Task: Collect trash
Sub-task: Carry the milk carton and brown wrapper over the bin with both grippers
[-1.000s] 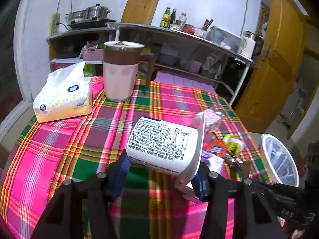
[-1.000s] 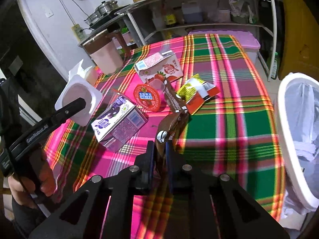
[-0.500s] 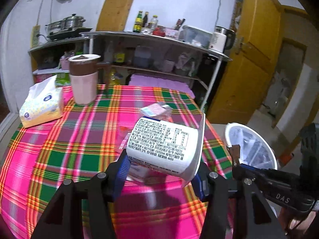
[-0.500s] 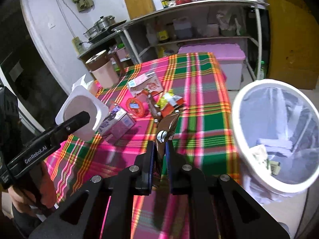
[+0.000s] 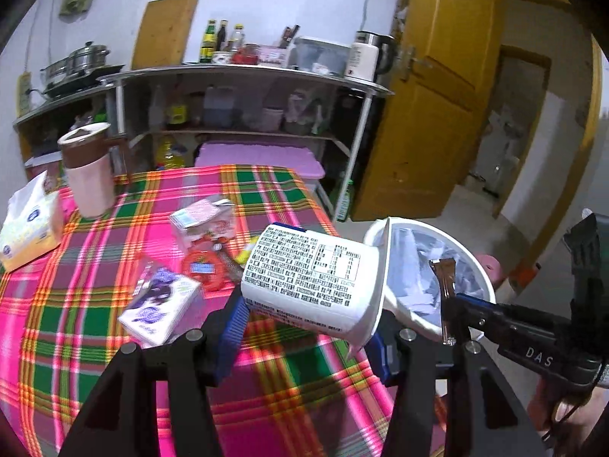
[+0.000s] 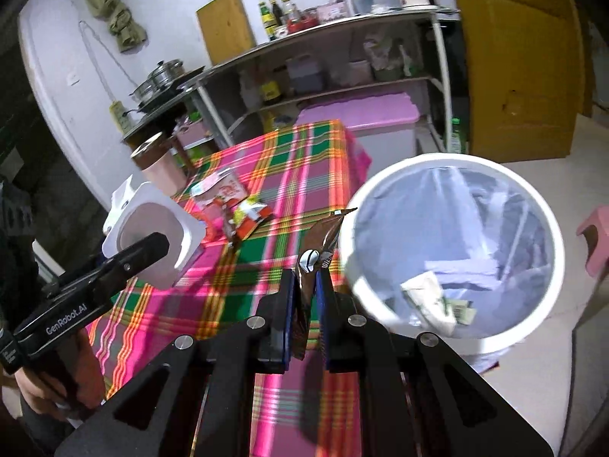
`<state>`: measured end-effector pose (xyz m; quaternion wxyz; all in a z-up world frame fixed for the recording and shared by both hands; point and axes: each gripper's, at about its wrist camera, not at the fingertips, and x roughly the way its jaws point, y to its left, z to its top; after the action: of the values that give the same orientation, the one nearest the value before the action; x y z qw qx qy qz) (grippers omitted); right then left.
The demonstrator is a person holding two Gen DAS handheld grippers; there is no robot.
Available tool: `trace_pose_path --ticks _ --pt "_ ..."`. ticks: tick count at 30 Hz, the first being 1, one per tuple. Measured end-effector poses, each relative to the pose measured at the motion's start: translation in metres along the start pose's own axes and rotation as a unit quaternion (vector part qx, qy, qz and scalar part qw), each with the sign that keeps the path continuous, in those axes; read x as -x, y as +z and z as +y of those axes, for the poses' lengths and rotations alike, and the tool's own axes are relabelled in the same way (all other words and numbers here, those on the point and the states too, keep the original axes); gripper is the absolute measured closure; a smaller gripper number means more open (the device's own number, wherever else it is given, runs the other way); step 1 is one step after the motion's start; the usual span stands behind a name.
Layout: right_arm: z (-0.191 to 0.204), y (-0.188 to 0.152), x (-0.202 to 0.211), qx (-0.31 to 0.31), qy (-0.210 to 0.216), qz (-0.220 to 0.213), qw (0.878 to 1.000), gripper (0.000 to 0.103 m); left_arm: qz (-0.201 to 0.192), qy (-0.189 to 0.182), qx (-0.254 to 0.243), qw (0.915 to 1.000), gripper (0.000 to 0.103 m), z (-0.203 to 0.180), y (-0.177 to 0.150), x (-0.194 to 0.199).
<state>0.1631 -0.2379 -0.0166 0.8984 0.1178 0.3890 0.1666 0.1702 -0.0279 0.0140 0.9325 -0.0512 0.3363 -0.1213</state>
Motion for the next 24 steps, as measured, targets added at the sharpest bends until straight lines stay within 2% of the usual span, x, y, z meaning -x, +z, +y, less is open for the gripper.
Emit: trace_pose_path --ticks 12,24 --pt "-0.057 0.006 0.019 -0.043 -0.042 -0.015 0.998 0.091 0.017 -0.050 -0.048 0.9974 0.048 -0.058 0.014 -0.043" --pt "-0.100 0.006 0.017 -0.070 -0.073 -0.005 0.995 0.091 0.045 -0.087 -0.082 0.9918 0.047 -0.099 0.018 -0.091"
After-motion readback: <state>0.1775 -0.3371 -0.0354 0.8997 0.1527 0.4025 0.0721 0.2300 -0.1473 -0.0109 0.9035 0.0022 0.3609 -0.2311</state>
